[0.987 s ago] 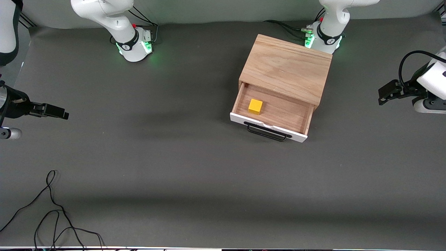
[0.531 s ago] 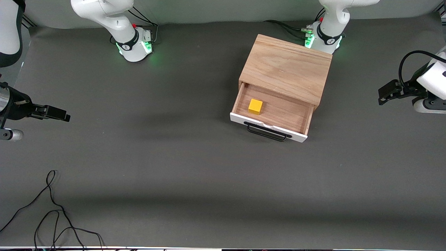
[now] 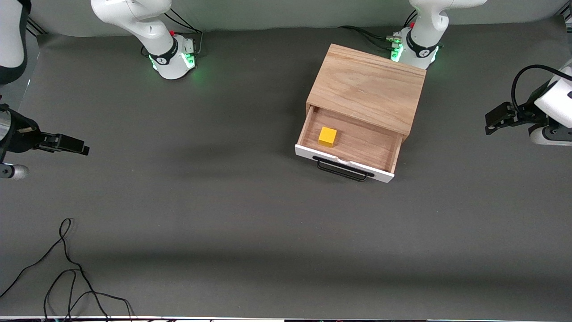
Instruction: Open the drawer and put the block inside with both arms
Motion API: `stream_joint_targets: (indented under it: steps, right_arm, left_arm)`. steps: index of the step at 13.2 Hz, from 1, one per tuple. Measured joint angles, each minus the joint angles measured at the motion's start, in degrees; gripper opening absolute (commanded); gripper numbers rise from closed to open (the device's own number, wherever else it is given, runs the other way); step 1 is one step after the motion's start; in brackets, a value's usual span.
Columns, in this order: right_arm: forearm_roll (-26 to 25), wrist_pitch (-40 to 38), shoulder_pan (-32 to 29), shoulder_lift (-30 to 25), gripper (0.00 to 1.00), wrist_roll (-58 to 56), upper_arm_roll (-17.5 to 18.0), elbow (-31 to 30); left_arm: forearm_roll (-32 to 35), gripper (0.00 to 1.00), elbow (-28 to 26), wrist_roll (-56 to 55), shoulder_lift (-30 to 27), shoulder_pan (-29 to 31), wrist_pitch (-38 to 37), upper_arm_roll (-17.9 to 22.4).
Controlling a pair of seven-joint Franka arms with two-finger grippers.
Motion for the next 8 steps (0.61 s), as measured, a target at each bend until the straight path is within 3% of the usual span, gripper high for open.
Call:
stream_joint_targets:
  steps: [3, 5, 8]
  right_arm:
    - [0.00, -0.02, -8.41, -0.73, 1.00, -0.15, 7.08, -0.32]
    - [0.00, 0.45, -9.39, -2.09, 1.00, -0.21, 8.18, -1.40]
    - [-0.02, 2.98, -9.38, -8.57, 1.00, -0.21, 9.22, -7.34]
  left_arm:
    - [0.00, 1.00, 0.00, 0.02, 0.00, 0.00, 0.00, 0.00]
    - [0.00, 1.00, 0.00, 0.02, 0.00, 0.00, 0.00, 0.00]
    - [0.00, 1.00, 0.00, 0.03, 0.02, 0.00, 0.00, 0.00]
